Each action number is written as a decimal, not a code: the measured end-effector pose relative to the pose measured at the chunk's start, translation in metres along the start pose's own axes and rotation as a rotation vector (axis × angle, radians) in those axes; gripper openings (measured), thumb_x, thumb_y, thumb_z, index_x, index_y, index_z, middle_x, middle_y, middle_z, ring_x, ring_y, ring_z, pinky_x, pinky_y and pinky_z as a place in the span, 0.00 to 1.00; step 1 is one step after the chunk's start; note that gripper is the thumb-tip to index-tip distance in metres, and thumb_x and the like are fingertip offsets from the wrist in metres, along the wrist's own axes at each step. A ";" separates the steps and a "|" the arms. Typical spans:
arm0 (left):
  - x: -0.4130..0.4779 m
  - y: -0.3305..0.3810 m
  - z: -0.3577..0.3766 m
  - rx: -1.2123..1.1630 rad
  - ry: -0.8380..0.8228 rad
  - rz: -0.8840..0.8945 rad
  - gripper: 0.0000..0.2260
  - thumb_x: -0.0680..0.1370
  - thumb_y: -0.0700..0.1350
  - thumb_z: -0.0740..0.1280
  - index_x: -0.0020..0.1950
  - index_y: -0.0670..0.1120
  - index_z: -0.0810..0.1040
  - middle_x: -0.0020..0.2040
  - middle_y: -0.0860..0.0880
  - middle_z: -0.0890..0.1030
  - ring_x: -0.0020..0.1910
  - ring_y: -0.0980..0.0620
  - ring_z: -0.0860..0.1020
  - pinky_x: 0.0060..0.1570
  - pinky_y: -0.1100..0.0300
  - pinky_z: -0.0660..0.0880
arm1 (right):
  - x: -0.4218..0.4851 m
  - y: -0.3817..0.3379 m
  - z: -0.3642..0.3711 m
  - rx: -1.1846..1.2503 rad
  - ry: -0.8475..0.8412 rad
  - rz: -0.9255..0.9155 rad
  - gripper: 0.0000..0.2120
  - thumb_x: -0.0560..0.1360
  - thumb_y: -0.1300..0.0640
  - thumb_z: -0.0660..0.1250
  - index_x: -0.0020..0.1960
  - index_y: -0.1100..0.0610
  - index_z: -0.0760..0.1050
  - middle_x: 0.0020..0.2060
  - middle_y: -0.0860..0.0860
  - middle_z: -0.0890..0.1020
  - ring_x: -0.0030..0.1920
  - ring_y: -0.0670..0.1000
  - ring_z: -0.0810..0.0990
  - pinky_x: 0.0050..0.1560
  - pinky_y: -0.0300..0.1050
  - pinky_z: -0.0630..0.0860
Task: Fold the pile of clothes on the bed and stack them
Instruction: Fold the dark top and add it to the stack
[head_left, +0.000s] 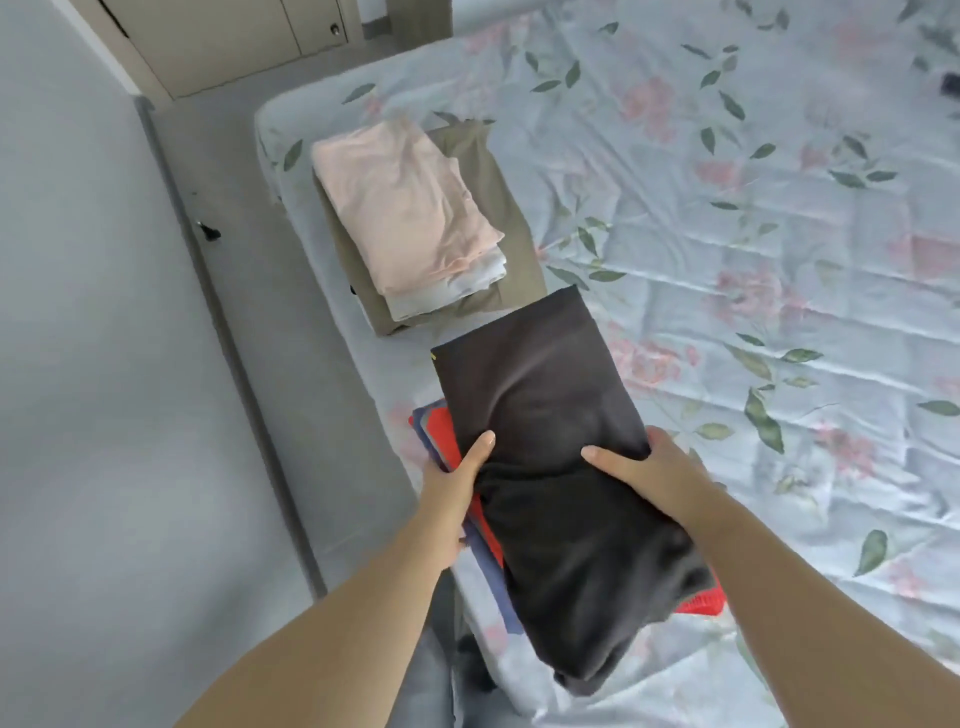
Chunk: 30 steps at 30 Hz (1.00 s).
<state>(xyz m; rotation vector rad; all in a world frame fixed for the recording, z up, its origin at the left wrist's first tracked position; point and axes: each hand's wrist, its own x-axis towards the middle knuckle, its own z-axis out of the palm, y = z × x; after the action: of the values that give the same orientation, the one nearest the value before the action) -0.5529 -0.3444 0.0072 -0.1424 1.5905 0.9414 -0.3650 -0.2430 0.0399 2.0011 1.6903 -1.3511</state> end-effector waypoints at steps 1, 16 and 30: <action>0.014 0.001 0.001 0.217 0.141 -0.009 0.42 0.66 0.61 0.74 0.74 0.51 0.59 0.68 0.48 0.72 0.65 0.46 0.72 0.59 0.51 0.71 | 0.010 -0.001 0.008 -0.233 0.072 0.054 0.48 0.60 0.26 0.66 0.73 0.46 0.56 0.69 0.49 0.67 0.68 0.58 0.66 0.67 0.59 0.64; 0.107 0.064 0.014 2.151 -0.394 1.066 0.44 0.72 0.62 0.62 0.74 0.58 0.32 0.77 0.47 0.35 0.76 0.38 0.41 0.70 0.38 0.39 | -0.027 0.004 0.128 -0.443 0.508 0.013 0.33 0.74 0.32 0.50 0.67 0.51 0.73 0.66 0.60 0.73 0.64 0.66 0.74 0.60 0.72 0.65; 0.086 0.064 0.023 2.242 -0.243 1.016 0.40 0.75 0.65 0.58 0.75 0.60 0.34 0.77 0.50 0.36 0.76 0.38 0.41 0.70 0.35 0.42 | -0.012 0.029 0.113 -0.533 0.248 -0.019 0.42 0.71 0.30 0.57 0.76 0.39 0.39 0.77 0.49 0.43 0.76 0.59 0.41 0.71 0.68 0.42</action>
<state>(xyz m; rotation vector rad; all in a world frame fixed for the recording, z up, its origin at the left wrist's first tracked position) -0.5949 -0.2529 -0.0364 2.2850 1.5495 -0.6184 -0.3965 -0.3341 -0.0261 1.8810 1.9171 -0.5750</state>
